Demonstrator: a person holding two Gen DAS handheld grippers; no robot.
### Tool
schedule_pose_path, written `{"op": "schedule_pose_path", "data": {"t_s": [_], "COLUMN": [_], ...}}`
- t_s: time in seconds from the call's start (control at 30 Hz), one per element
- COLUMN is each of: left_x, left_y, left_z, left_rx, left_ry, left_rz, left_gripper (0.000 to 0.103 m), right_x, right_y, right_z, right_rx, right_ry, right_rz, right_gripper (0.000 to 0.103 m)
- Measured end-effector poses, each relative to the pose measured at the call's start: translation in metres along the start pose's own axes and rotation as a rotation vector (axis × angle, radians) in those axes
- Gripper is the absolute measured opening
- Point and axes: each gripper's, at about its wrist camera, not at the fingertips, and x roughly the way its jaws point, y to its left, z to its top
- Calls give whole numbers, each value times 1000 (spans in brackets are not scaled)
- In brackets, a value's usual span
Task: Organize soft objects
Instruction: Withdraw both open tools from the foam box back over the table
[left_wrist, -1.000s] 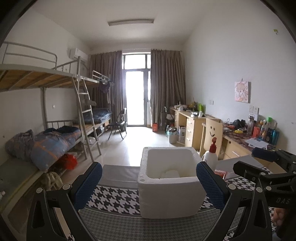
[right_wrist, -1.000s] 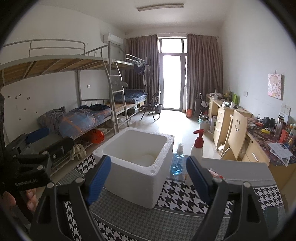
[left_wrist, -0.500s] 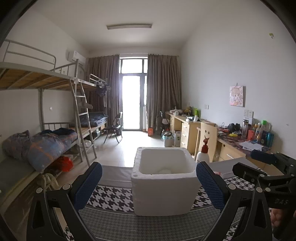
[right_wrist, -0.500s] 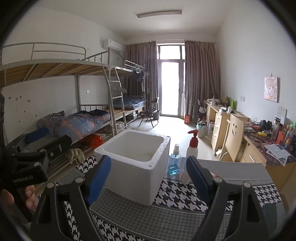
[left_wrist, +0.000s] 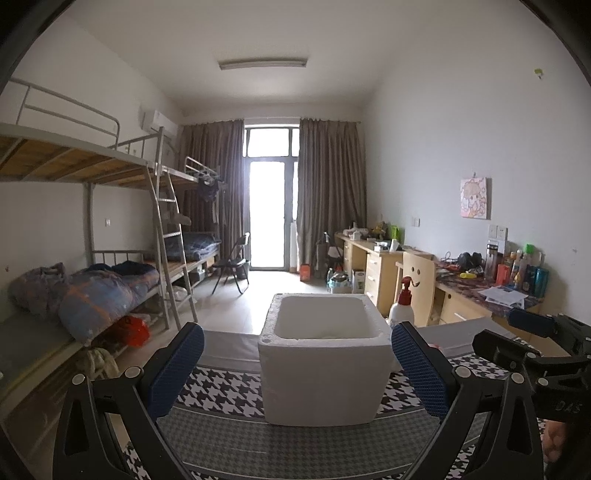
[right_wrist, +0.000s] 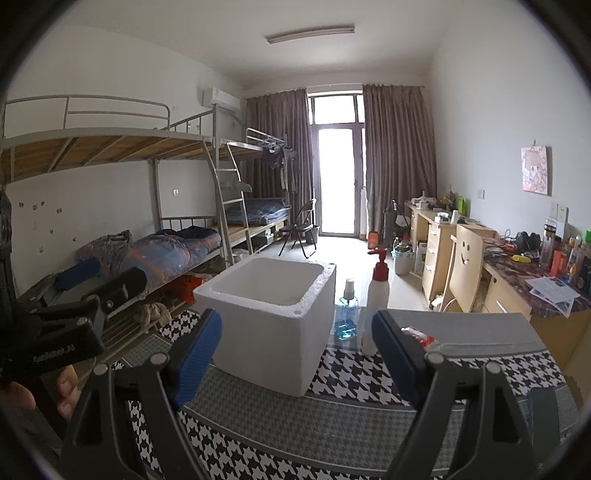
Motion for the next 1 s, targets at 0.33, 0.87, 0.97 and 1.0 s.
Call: {"op": "schedule_pose_path", "data": {"t_s": [0.33,0.87,0.97,1.0], "left_x": [-4,-5,-5,-5], "left_y": [-6,-6,-7,-7], "left_z": [-12,-31,-32,-32], "left_rx": [5,-2,1,2], "left_ry": [8,27,27,29], "left_rz": [-22,-35,-32,-27], "left_gripper": [102,102,102,102], "right_x": [-5,-20,-21,-22], "right_y": [-3,-3,-3,-4], "right_z": [-14,-30,-33,-33], "right_rx": [16,5,5,6], "right_ry": [-19,-61,-58,-58], "right_rz": [-5,-32,-39,-41], "right_gripper": [86,86,86,86]}}
